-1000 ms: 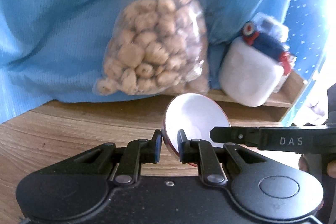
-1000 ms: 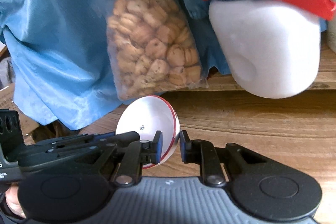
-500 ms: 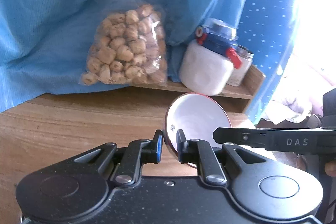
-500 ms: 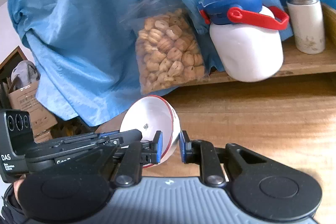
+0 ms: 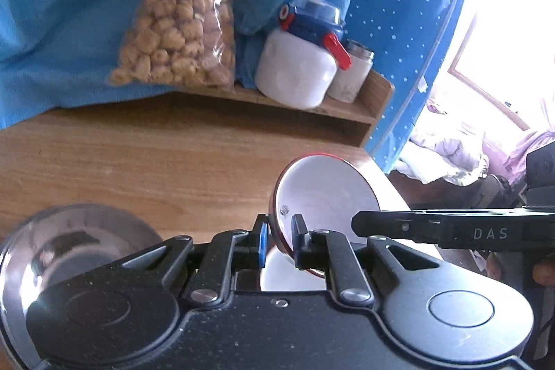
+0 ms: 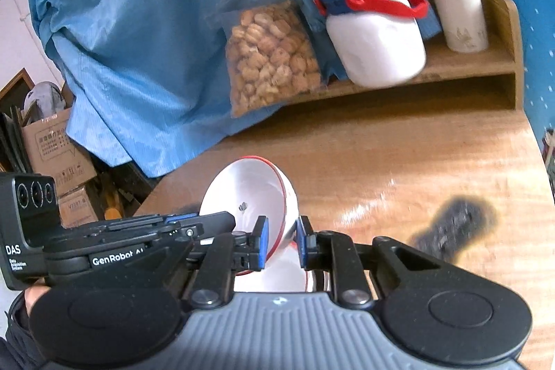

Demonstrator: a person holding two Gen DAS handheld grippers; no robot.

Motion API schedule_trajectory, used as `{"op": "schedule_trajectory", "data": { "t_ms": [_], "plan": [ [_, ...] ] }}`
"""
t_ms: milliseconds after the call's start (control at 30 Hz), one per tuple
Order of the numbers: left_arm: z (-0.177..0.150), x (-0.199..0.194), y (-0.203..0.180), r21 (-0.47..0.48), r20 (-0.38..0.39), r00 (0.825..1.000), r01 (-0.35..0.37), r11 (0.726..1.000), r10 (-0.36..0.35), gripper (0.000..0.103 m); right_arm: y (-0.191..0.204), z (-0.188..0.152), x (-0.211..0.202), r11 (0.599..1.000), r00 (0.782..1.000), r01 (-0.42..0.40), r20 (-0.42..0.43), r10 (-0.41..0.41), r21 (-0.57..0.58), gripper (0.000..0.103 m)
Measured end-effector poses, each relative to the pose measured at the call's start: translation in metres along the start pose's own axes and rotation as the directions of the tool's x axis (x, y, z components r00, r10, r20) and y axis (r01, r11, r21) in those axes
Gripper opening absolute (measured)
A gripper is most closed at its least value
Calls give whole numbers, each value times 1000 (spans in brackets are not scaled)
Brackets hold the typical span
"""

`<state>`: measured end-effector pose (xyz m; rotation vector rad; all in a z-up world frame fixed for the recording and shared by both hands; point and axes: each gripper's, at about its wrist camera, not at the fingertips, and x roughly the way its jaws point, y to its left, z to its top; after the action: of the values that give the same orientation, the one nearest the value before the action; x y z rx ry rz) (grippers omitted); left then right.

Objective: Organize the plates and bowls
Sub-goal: 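Lift the second white bowl with both grippers and carry it over the steel bowl, then lower the held white bowl into the steel bowl with both grippers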

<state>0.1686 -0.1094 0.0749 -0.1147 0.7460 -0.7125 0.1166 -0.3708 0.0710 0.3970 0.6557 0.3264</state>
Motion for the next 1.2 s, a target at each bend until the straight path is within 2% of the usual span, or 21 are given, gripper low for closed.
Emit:
{"op": "schedule_trajectory", "data": {
  "t_ms": [167, 500, 867, 1200],
  "plan": [
    [-12, -8, -5, 22, 7, 1000, 5, 1000, -5, 14, -1, -15, -4, 1000, 1000, 8, -16, -8, 1, 20],
    [-28, -13, -1, -7, -3, 1000, 21, 1000, -21, 14, 4, -31, -9, 1000, 1000, 8, -30, -8, -8, 20],
    [-37, -10, 5, -41, -30, 999, 30, 999, -31, 14, 2, -36, -7, 1000, 999, 8, -45, -9, -12, 21],
    [-36, -10, 10, -67, -24, 998, 48, 997, -50, 14, 2, -36, -6, 1000, 999, 9, -50, -10, -13, 21]
  ]
}}
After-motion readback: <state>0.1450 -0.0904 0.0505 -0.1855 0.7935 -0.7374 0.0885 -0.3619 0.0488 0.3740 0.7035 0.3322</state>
